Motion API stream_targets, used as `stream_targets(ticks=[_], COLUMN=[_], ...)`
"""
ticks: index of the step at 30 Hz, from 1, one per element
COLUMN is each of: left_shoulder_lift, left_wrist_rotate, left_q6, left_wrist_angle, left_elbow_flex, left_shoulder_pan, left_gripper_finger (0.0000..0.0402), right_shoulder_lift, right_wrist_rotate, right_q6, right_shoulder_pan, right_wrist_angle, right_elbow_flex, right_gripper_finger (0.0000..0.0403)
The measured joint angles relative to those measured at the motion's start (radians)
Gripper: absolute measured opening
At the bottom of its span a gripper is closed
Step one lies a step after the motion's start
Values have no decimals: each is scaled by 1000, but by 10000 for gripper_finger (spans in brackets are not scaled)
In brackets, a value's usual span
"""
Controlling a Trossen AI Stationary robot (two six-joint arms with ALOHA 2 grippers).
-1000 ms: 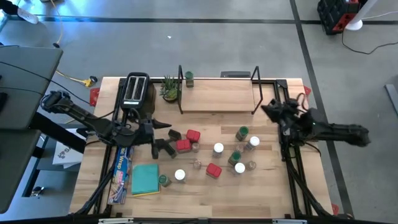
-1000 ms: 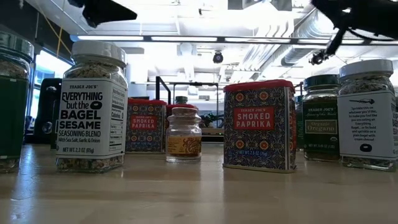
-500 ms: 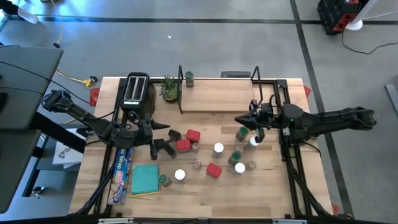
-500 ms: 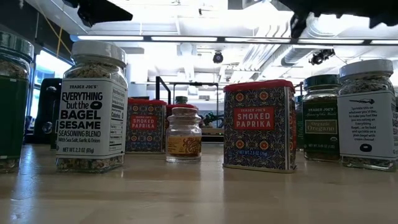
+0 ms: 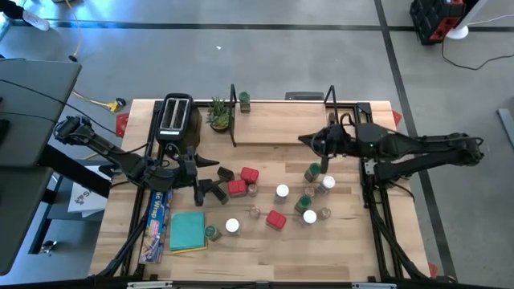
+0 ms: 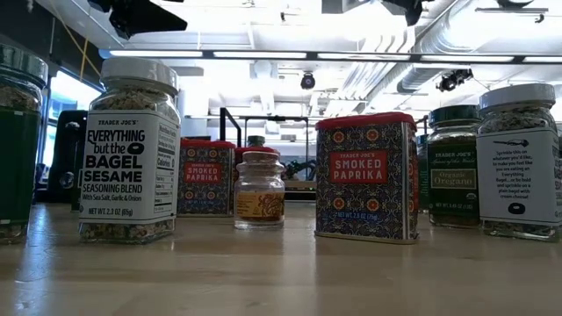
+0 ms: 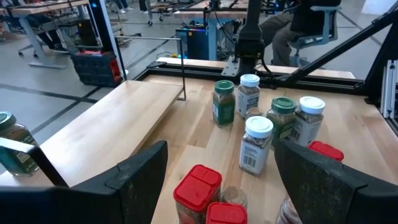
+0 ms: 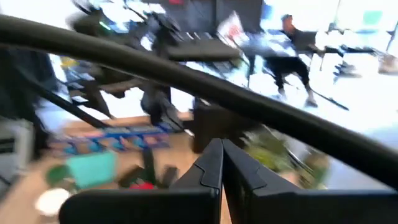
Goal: Shelf spices
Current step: Put the top right green seasoning bottle on the shelf aligned with the other green seasoning bottle
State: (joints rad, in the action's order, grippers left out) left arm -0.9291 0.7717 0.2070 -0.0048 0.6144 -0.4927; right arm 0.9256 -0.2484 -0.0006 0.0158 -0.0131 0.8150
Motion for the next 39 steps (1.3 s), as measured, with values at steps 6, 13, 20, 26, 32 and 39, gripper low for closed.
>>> stream_targets(ticks=[6, 13, 20, 26, 32, 39], left_shoulder_lift=[0, 0, 0, 0, 0, 0], left_wrist_rotate=[-1, 1, 1, 1, 1, 0], left_q6=[19, 25, 27, 27, 28, 27], left_wrist_angle=[-34, -59, -58, -47, -47, -49], left_elbow_flex=[0, 0, 0, 0, 0, 0], left_shoulder_pan=[0, 0, 0, 2, 2, 2], left_gripper_finger=[291, 291, 291, 291, 291, 291], right_shoulder_lift=[82, 173, 244, 287, 337, 372], right_wrist_rotate=[72, 90, 171, 220, 298, 335], right_q6=[0, 0, -19, 25, 116, 96], right_shoulder_pan=[-12, -16, -16, -16, -60, -61], right_wrist_angle=[-227, -368, -362, -359, -377, -531], right_elbow_flex=[161, 253, 254, 256, 256, 262], right_gripper_finger=[0, 0, 0, 0, 0, 2])
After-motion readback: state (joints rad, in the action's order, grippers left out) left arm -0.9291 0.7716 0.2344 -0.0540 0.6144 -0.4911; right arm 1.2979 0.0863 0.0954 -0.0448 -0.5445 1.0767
